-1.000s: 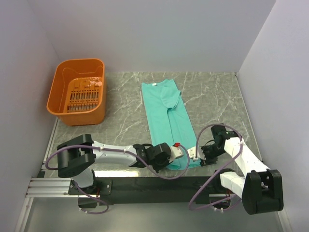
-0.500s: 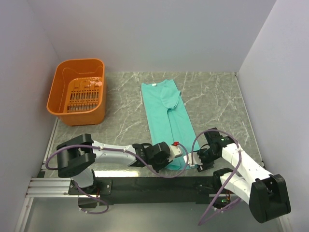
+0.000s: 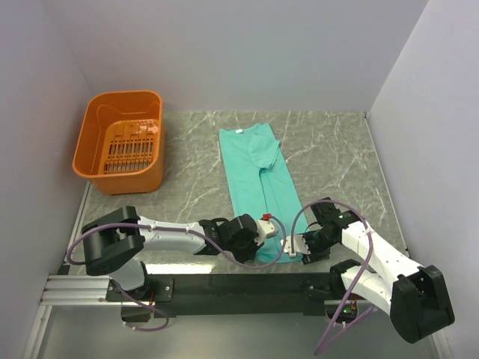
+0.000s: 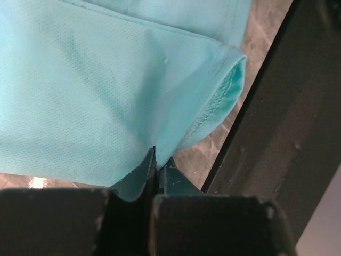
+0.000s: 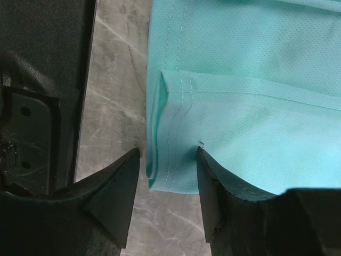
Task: Fold and stack the t-shirts
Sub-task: Fold the tshirt
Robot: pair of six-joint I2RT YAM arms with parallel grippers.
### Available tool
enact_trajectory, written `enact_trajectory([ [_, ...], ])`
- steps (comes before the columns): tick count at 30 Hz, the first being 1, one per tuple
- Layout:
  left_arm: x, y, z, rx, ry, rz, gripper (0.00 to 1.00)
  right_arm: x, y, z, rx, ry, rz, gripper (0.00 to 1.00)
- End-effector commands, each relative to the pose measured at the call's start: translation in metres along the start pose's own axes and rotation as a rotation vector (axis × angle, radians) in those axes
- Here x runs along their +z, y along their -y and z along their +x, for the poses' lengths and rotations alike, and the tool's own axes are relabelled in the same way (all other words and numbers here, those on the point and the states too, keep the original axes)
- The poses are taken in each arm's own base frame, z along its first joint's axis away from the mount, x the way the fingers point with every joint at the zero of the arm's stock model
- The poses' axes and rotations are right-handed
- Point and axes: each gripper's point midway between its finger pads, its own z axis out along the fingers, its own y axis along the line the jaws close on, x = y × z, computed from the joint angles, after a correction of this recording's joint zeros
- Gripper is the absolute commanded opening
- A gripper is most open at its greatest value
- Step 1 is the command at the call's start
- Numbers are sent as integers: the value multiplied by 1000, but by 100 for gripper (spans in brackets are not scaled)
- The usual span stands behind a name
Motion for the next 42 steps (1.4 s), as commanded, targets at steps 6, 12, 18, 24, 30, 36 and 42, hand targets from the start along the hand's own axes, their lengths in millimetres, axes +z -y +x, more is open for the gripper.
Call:
enact_trajectory([
  [6, -12, 14, -30, -38, 113, 115, 1, -1, 19, 3, 9, -43, 65, 48],
  [12, -11, 12, -28, -42, 104, 115, 1, -2, 23, 0, 24, -28, 88, 26],
  [18, -12, 12, -28, -31, 91, 129, 1, -6, 24, -10, 20, 14, 103, 5],
  [24, -16, 9, -34, -45, 92, 168, 1, -26, 25, -35, 5, 113, 93, 0],
  [30, -28, -5, -56, -69, 143, 195, 1, -46, 45, -49, 70, 194, 120, 0],
  [36, -41, -37, -83, -102, 180, 188, 1, -79, 98, -63, 171, 256, 182, 0],
  [42, -53, -99, -120, -148, 226, 141, 1, -98, 170, -59, 292, 251, 233, 0],
])
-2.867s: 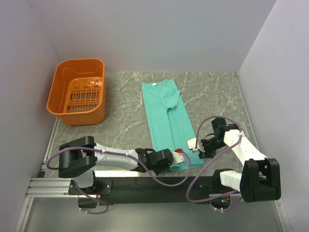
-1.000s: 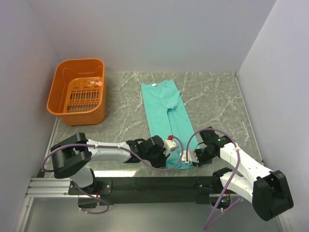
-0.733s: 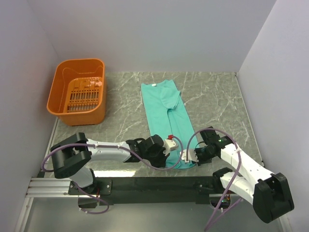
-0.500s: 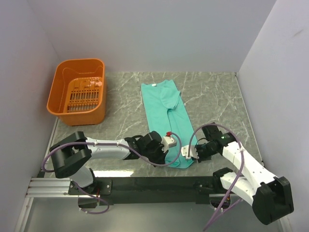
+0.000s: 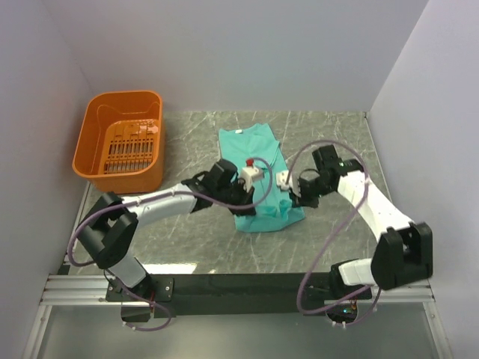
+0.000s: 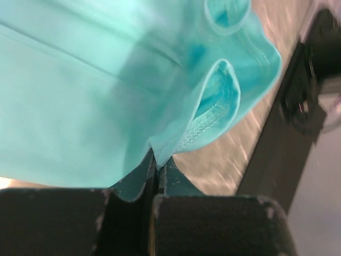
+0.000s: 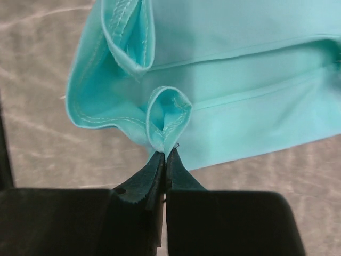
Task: Fold and stack the t-shirts
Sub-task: Fold the tshirt
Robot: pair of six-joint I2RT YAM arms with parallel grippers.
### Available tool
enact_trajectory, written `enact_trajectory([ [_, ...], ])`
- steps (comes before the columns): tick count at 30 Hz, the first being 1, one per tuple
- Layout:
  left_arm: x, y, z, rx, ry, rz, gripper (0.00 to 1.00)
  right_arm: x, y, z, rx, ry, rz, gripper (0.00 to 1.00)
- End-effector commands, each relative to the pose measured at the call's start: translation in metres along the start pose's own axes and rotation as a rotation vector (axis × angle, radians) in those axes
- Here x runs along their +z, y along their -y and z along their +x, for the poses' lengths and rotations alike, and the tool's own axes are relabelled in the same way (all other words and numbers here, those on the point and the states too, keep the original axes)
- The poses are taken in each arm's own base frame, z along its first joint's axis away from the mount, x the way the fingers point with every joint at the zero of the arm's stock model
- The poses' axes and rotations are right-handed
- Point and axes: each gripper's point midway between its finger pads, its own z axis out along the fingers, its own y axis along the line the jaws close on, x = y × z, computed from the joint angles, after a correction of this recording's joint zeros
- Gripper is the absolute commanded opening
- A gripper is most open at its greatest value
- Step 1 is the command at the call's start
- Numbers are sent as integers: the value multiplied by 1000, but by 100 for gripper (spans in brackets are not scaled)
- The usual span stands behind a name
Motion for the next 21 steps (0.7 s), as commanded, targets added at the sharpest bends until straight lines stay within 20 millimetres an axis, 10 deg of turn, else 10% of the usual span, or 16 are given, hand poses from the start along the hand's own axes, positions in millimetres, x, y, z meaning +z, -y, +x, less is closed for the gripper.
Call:
enact_trajectory([
  [1, -7, -27, -39, 19, 43, 5, 1, -3, 49, -16, 87, 35, 58, 0],
  [12, -13, -122, -71, -72, 40, -101, 1, 5, 152, -39, 242, 89, 118, 0],
  [21, -9, -143, -75, -106, 39, -126, 1, 26, 175, -24, 320, 55, 123, 0],
])
